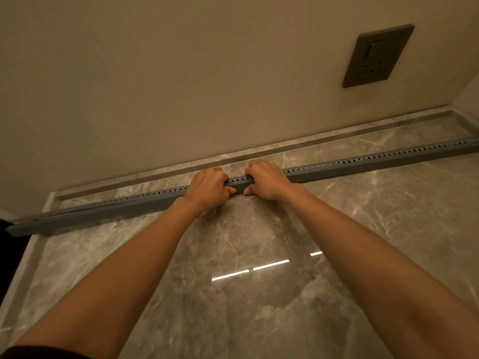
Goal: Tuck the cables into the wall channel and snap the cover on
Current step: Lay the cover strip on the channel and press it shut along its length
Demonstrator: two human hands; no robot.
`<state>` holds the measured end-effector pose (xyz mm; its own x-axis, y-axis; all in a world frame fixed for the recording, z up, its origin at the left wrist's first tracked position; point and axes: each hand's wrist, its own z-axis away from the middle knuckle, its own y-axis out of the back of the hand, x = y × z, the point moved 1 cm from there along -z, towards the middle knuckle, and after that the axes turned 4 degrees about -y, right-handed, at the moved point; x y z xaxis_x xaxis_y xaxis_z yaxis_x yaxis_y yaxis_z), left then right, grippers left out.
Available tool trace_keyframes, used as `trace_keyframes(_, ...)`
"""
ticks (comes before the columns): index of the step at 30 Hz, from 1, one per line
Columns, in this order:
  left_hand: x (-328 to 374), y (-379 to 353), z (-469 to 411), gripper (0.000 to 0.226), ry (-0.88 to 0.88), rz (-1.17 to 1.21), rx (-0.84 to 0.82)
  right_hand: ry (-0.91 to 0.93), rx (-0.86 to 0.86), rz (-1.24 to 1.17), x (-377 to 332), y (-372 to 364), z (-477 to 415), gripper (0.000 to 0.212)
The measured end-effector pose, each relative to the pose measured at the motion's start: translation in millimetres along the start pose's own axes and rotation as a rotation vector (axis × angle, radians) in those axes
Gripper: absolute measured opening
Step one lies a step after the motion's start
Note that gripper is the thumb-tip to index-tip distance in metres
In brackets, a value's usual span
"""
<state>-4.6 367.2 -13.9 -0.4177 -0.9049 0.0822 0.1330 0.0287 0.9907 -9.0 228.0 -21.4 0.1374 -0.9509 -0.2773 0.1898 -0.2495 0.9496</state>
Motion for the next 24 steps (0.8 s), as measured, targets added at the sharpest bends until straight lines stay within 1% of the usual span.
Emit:
trace_keyframes(3, 0.7, -1.7, -0.5, 0.034, 0.015, 0.038, 0.02, -0.02, 0.002, -0.007, 0.5, -0.4, 0.7, 0.035)
trace_keyframes(6, -5.0, -2.6, 0.4, 0.03, 0.05, 0.176, 0.02, -0.063, -0.04, -0.02, -3.5, 1.8, -0.9, 0.035)
trace_keyframes(8, -13.2, -1.2, 2.3, 0.029, 0.041, 0.281, 0.005, -0.08, -0.064, -0.017, -6.7, 3.8, -2.5, 0.033)
trace_keyframes(10, -26.9, 0.9, 9.3, 0.028, 0.034, 0.333, -0.006, -0.077, -0.079, -0.001, -14.0, 4.0, -3.1, 0.033)
trace_keyframes(14, -59.1, 4.5, 25.7, 0.026, 0.077, 0.393, -0.014, -0.041, -0.106, -0.019, -27.1, -0.8, -6.1, 0.035)
trace_keyframes(18, -95.8, 13.0, 38.2, 0.025, 0.094, 0.446, -0.083, -0.01, -0.135, -0.056, -53.4, -9.0, -16.0, 0.036)
trace_keyframes(22, -115.0, 11.7, 44.1, 0.028, 0.126, 0.429, -0.101, 0.014, -0.149, -0.081, -83.6, -19.3, -24.4, 0.035)
trace_keyframes(24, -116.5, 7.6, 43.4, 0.026, 0.139, 0.4, -0.086, 0.003, -0.123, -0.096, -90.9, -23.4, -26.8, 0.034)
